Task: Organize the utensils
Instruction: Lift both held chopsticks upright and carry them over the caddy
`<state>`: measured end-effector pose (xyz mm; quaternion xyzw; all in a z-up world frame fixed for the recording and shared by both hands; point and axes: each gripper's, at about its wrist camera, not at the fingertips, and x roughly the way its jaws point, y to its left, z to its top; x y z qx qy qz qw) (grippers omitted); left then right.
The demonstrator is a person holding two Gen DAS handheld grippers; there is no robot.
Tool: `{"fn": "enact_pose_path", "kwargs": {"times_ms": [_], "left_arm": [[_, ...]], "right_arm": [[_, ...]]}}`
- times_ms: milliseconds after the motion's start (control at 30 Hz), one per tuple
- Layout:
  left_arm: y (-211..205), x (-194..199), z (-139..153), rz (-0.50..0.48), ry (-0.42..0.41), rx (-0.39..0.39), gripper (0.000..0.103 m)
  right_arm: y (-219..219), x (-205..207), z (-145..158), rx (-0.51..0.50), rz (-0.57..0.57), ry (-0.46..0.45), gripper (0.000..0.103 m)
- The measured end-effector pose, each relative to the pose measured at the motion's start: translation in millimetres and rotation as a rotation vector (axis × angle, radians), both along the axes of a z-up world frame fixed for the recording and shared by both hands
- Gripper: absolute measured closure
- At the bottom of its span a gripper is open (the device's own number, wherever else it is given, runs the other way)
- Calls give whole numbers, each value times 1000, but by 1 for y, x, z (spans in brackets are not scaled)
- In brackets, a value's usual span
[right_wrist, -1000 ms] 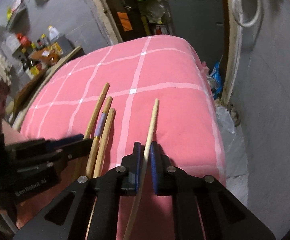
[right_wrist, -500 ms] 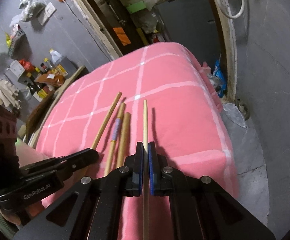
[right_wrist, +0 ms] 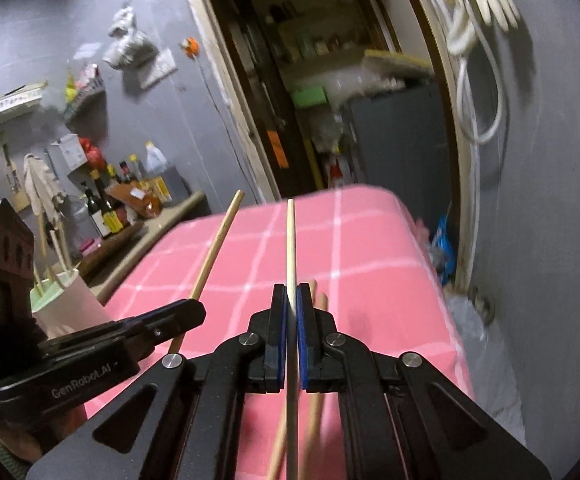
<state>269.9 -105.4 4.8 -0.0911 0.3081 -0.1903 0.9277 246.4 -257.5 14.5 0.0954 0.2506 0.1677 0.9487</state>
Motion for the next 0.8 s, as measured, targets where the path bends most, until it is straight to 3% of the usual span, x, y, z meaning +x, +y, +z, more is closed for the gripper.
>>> {"fn": "enact_pose_path", "kwargs": {"times_ms": [533,800], "left_arm": [[56,-60,67,115,-341,-60,99],[101,-79,93,196,-458,-69,99]], "right_arm": [[57,-46,60,49,63,-328,100],[93,-43,80,123,140,-423,100]]}}
